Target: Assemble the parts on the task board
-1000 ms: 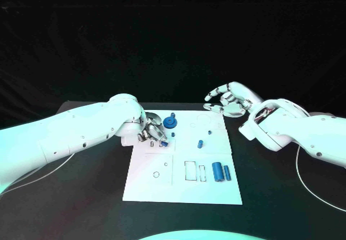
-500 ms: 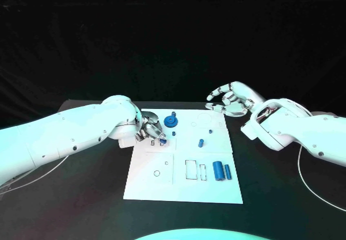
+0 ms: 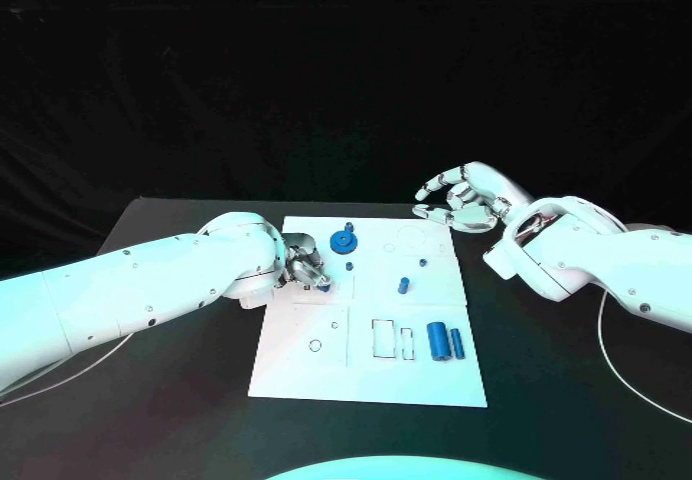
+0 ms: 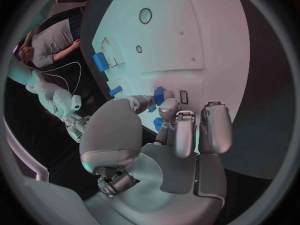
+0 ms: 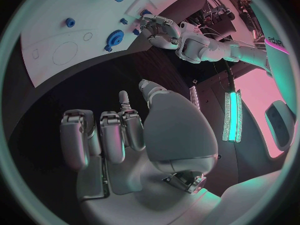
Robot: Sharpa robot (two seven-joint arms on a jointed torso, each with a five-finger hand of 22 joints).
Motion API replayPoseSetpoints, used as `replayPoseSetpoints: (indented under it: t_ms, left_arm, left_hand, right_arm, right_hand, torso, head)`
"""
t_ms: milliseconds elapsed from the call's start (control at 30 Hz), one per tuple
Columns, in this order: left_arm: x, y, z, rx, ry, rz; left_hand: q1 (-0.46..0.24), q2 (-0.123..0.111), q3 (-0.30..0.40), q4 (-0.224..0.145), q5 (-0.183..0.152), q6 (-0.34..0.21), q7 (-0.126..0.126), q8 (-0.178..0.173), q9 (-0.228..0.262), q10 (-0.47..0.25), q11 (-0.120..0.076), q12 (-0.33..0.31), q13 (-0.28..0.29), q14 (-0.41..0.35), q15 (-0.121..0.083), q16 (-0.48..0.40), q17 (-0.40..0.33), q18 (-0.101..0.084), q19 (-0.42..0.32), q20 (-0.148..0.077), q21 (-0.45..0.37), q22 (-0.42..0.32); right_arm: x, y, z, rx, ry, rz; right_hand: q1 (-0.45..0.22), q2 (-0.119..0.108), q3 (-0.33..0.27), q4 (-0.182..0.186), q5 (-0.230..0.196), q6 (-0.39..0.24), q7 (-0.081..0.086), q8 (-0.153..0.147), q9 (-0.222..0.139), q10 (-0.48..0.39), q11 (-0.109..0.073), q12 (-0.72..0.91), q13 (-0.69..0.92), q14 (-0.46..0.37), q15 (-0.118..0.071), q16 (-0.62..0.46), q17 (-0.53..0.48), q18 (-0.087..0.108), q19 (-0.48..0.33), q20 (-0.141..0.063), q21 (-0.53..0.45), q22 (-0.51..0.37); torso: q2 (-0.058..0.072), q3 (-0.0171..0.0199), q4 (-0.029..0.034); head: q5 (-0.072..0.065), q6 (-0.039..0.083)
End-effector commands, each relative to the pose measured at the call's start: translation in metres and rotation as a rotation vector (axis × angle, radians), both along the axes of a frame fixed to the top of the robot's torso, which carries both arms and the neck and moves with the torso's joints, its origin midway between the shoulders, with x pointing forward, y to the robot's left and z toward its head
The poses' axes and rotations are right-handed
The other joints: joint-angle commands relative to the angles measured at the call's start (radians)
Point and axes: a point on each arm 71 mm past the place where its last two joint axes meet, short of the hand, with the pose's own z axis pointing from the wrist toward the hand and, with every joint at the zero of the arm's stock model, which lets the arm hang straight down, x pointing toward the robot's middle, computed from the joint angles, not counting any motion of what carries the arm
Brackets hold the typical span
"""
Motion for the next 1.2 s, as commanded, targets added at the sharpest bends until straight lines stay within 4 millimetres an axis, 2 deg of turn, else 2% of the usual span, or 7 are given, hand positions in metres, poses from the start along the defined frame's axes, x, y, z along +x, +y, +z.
replayPoseSetpoints:
  t_ms: [33,267,567,667,867,1000,1200]
  left_arm:
    - [0.001,0.001,-0.002,0.037,-0.057,-0.014]
    - [0.0,0.002,-0.005,0.051,-0.05,-0.021]
    - [-0.002,0.003,-0.005,0.042,-0.033,-0.019]
    - [-0.003,0.004,-0.003,0.025,-0.035,-0.009]
    - [-0.003,0.007,0.001,-0.027,-0.063,0.027]
    - [-0.003,0.009,0.004,-0.067,-0.091,0.048]
    - [-0.002,0.01,0.006,-0.099,-0.112,0.065]
  left_hand:
    - [-0.004,0.0,0.203,-0.208,0.004,0.004,-0.002,-0.001,-0.003,0.009,0.0,0.007,0.003,0.099,-0.006,-0.004,0.247,-0.014,-0.001,-0.008,-0.002,-0.002]
    - [-0.007,-0.001,0.202,-0.208,0.008,0.006,-0.003,0.0,-0.002,0.013,-0.001,0.011,0.007,0.099,-0.007,-0.004,0.247,-0.014,0.0,-0.008,-0.001,0.0]
    - [-0.01,-0.003,0.202,-0.209,0.012,0.008,-0.003,0.002,0.0,0.017,-0.002,0.015,0.012,0.099,-0.007,-0.004,0.247,-0.014,0.0,-0.008,-0.001,0.0]
    - [-0.011,-0.003,0.203,-0.209,0.015,0.01,-0.004,0.002,0.001,0.019,-0.002,0.016,0.014,0.099,-0.008,-0.004,0.247,-0.014,0.001,-0.008,-0.001,0.001]
    - [-0.011,-0.003,0.204,-0.211,0.017,0.011,-0.005,0.003,0.002,0.023,-0.003,0.02,0.018,0.099,-0.008,-0.003,0.248,-0.015,0.002,-0.009,0.0,0.003]
    - [-0.011,-0.004,0.204,-0.211,0.017,0.013,-0.006,0.004,0.002,0.026,-0.004,0.023,0.023,0.1,-0.009,-0.002,0.249,-0.015,0.003,-0.009,0.001,0.004]
    - [-0.013,-0.003,0.206,-0.21,0.014,0.017,-0.007,0.005,0.003,0.034,-0.005,0.03,0.031,0.101,-0.009,0.001,0.254,-0.016,0.005,-0.01,0.003,0.009]
  right_arm:
    - [0.0,0.0,-0.002,0.016,0.022,0.001]
    - [0.0,-0.001,-0.002,0.023,0.026,-0.003]
    - [0.0,-0.001,-0.002,0.025,0.027,-0.004]
    - [0.0,-0.002,-0.002,0.025,0.027,-0.005]
    - [0.0,-0.002,-0.002,0.026,0.026,-0.006]
    - [0.0,-0.003,-0.002,0.026,0.025,-0.007]
    - [0.0,-0.004,-0.002,0.025,0.025,-0.009]
  right_hand:
    - [-0.011,0.0,-0.002,0.006,0.004,0.004,0.0,0.006,-0.001,0.003,-0.004,-0.003,0.139,0.091,-0.006,-0.004,0.189,-0.005,0.05,-0.005,-0.006,0.188]
    - [-0.012,0.0,-0.002,0.007,0.005,0.004,0.0,0.006,-0.001,0.004,-0.004,-0.003,0.139,0.091,-0.006,-0.004,0.189,-0.005,0.051,-0.005,-0.005,0.189]
    - [-0.013,0.002,-0.001,0.008,0.007,0.005,0.0,0.007,-0.001,0.004,-0.004,-0.002,0.14,0.091,-0.006,-0.004,0.189,-0.005,0.05,-0.005,-0.006,0.188]
    - [-0.013,0.002,-0.001,0.008,0.007,0.005,0.0,0.007,-0.001,0.004,-0.004,-0.002,0.14,0.091,-0.006,-0.004,0.189,-0.005,0.05,-0.005,-0.006,0.188]
    - [-0.014,0.002,-0.001,0.008,0.007,0.005,0.0,0.007,-0.001,0.004,-0.004,-0.002,0.139,0.091,-0.006,-0.004,0.19,-0.005,0.05,-0.005,-0.005,0.189]
    - [-0.014,0.002,-0.001,0.008,0.007,0.005,0.0,0.007,-0.001,0.004,-0.004,-0.002,0.139,0.091,-0.006,-0.004,0.19,-0.005,0.05,-0.005,-0.005,0.189]
    - [-0.014,0.002,-0.001,0.008,0.007,0.005,0.0,0.007,-0.001,0.004,-0.004,-0.002,0.139,0.091,-0.006,-0.004,0.19,-0.005,0.05,-0.005,-0.005,0.189]
  torso:
    - [0.001,0.0001,-0.0024]
    - [0.002,-0.0001,0.0002]
    - [0.002,-0.0009,-0.0002]
    - [0.002,-0.001,-0.0003]
    - [0.003,-0.0003,0.0004]
    - [0.003,-0.0004,0.0006]
    - [0.003,-0.0005,0.0019]
  head:
    - [0.001,0.004]
    - [-0.002,0.003]
    - [-0.004,-0.002]
    - [-0.005,0.0]
    - [-0.011,-0.006]
    - [-0.011,-0.01]
    - [-0.009,-0.009]
